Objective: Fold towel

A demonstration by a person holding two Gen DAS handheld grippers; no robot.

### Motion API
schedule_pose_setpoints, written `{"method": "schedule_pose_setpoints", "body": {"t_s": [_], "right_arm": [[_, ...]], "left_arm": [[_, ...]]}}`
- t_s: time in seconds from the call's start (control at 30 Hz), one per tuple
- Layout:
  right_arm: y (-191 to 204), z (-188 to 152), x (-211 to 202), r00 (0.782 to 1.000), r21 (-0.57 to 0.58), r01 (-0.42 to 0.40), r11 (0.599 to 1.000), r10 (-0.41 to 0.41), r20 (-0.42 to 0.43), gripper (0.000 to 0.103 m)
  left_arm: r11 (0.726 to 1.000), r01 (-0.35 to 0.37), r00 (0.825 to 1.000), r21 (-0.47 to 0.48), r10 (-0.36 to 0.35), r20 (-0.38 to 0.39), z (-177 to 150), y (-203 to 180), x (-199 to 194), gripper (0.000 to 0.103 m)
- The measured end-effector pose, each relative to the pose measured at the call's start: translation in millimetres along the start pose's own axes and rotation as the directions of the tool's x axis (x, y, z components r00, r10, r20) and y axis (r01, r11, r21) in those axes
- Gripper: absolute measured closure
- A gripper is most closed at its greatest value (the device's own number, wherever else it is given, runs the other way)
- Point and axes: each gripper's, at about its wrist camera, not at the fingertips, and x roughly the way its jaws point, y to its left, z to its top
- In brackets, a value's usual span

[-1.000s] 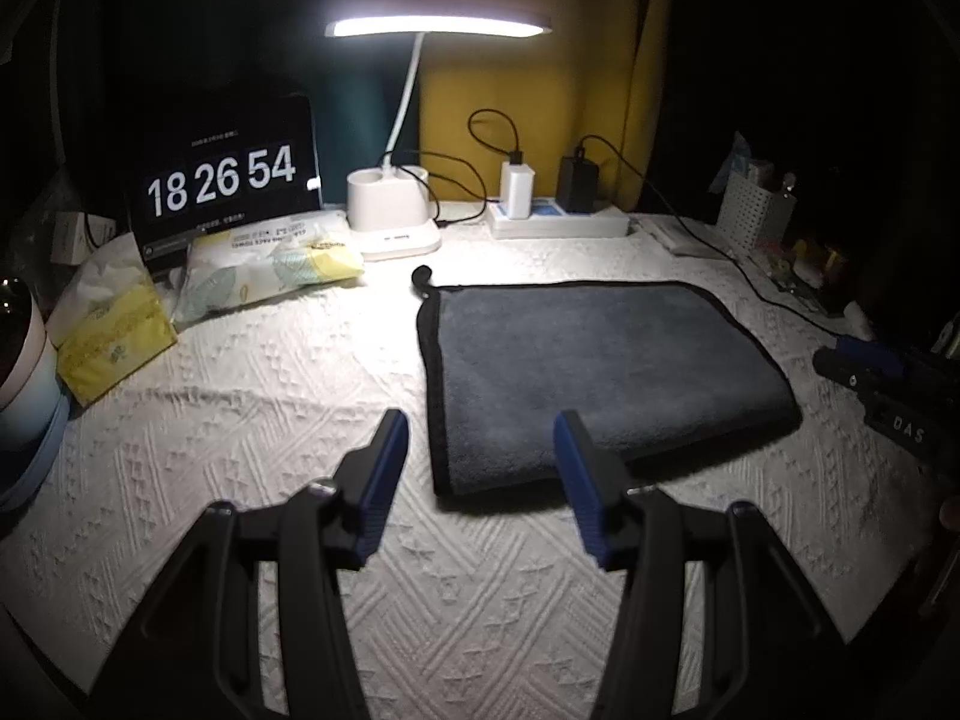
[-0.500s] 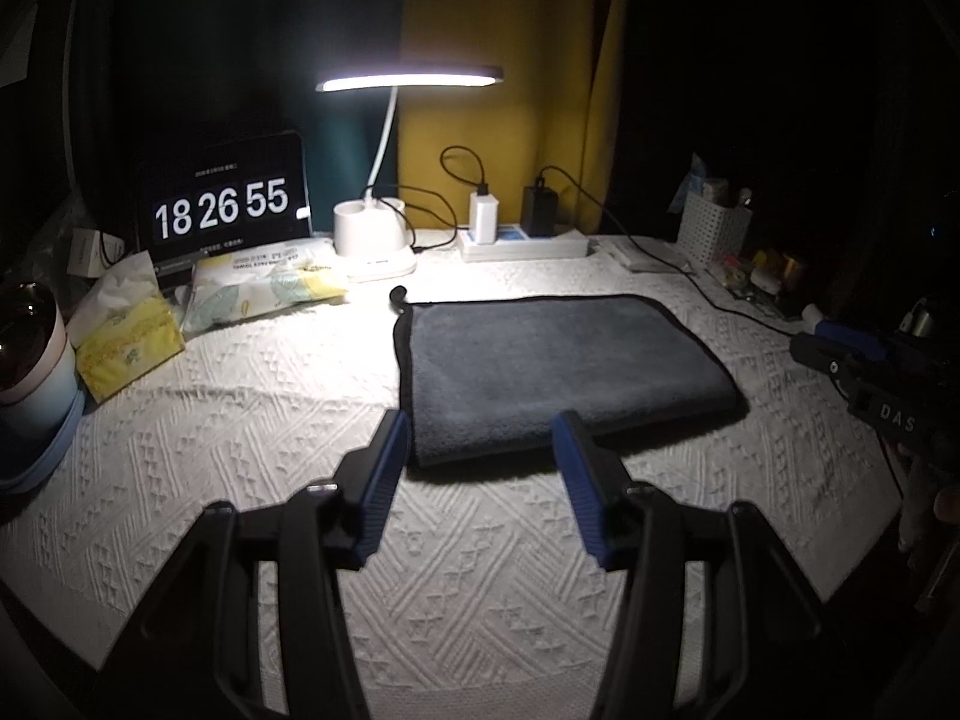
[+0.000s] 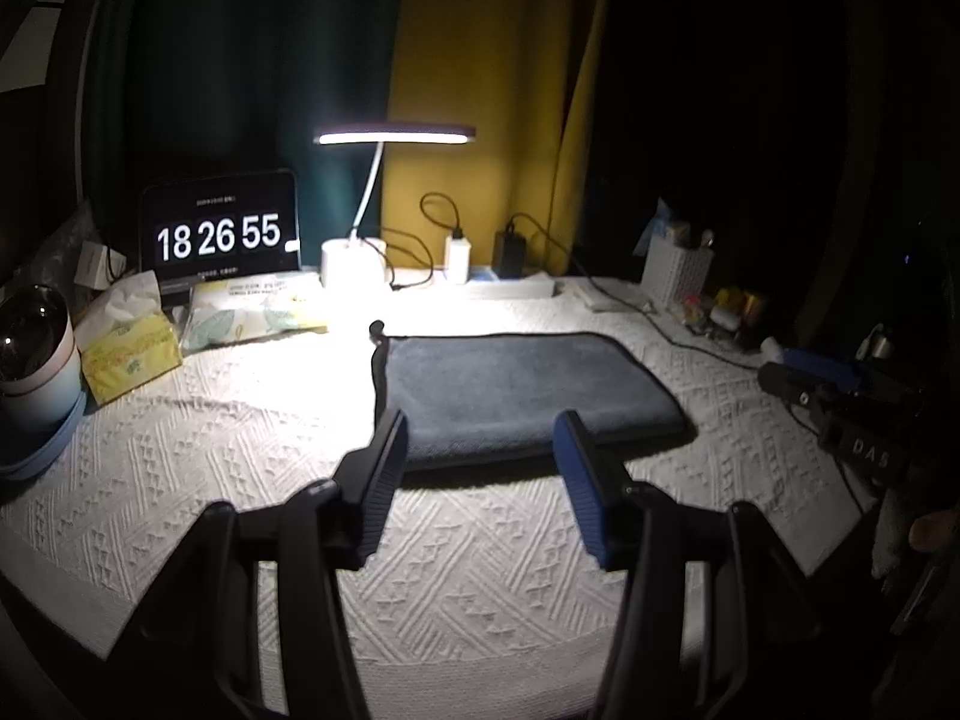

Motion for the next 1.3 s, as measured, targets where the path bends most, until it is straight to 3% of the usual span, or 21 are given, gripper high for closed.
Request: {"method": "schedule_pose_setpoints", "body": {"t_s": [0.33, 0.43, 1.0, 1.07, 1.13, 1.3], "right_arm": [[10.5, -1.1, -29.5, 0.999, -0.02, -0.007, 1.0, 0.008, 0.05, 0.066], [11.3, -1.4, -39.0, 0.998, -0.023, -0.004, 1.0, 0.005, 0.065, 0.066], [14.0, -8.4, -82.8, 0.991, -0.018, 0.001, 1.0, 0.001, 0.131, 0.065], [14.2, -9.4, -87.6, 0.99, -0.012, 0.003, 1.0, -0.001, 0.138, 0.063], [13.7, -10.2, -93.0, 0.989, -0.006, 0.005, 1.0, -0.004, 0.146, 0.051], [12.1, -14.5, -110.2, 0.984, 0.004, 0.013, 1.0, -0.014, 0.175, 0.048]], "left_arm": [[1.0, 0.028, 0.998, 0.009, -0.028, 0.052, -4.7, -6.5, -25.1, 0.049], [0.999, 0.04, 0.997, 0.012, -0.041, 0.065, -7.2, -7.9, -31.5, 0.036], [0.997, 0.067, 0.983, 0.024, -0.07, 0.17, -5.7, -13.1, -78.6, 0.031], [0.997, 0.071, 0.98, 0.026, -0.075, 0.185, -6.9, -13.9, -86.3, 0.023], [0.997, 0.074, 0.977, 0.029, -0.079, 0.198, -8.2, -15.4, -93.3, 0.02], [0.996, 0.07, 0.97, 0.047, -0.079, 0.229, -10.0, -17.0, -108.0, 0.012]]}}
